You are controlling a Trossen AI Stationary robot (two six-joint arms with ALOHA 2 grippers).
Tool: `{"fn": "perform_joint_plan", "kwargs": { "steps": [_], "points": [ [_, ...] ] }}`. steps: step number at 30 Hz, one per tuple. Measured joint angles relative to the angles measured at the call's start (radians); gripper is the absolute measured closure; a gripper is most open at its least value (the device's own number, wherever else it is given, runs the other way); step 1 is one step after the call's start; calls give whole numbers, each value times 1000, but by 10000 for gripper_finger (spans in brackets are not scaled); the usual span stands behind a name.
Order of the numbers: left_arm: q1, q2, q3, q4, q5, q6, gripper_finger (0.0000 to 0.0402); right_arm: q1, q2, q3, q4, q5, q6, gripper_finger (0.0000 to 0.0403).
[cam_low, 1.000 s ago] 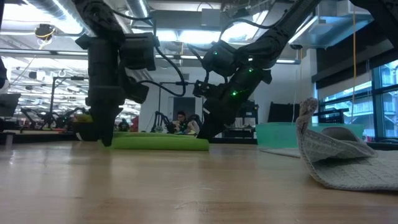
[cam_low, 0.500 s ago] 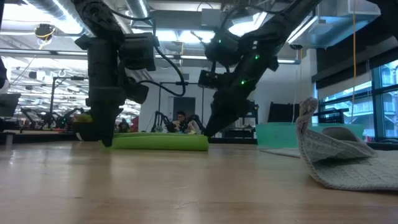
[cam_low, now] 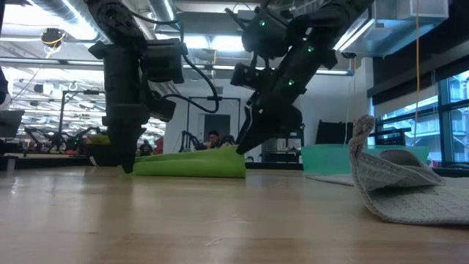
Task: Roll microfiber towels into tight, uniform cylinder then place into a basket
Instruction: Roll the green microfiber cloth
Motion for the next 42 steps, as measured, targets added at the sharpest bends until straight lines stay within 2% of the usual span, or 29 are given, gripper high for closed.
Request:
{"fn": "perform_joint_plan", "kwargs": {
  "steps": [5, 8, 16, 22, 30, 34, 38, 42],
  "points": [
    [0, 0, 0, 0, 0, 0, 401, 19, -20, 0, 6, 156, -25, 182],
    [0, 0, 0, 0, 0, 0, 401, 27, -32, 0, 21, 159, -32, 182],
    [0, 0, 0, 1, 0, 0, 401, 31, -31, 1, 15, -59, -57, 182],
    [0, 0, 0, 2, 0, 0, 401, 32, 34, 1, 25, -81, -131, 182],
    [0, 1, 0, 9, -1, 0, 401, 33, 113, 2, 66, 119, -181, 182],
    [0, 1, 0, 10, -1, 0, 401, 28, 129, 3, 82, 132, -183, 185],
    [0, 1, 0, 11, -1, 0, 401, 16, 132, 3, 88, 130, -158, 215],
    [0, 1, 0, 14, -1, 0, 401, 2, 135, 3, 90, 124, -136, 281]
  ]
}}
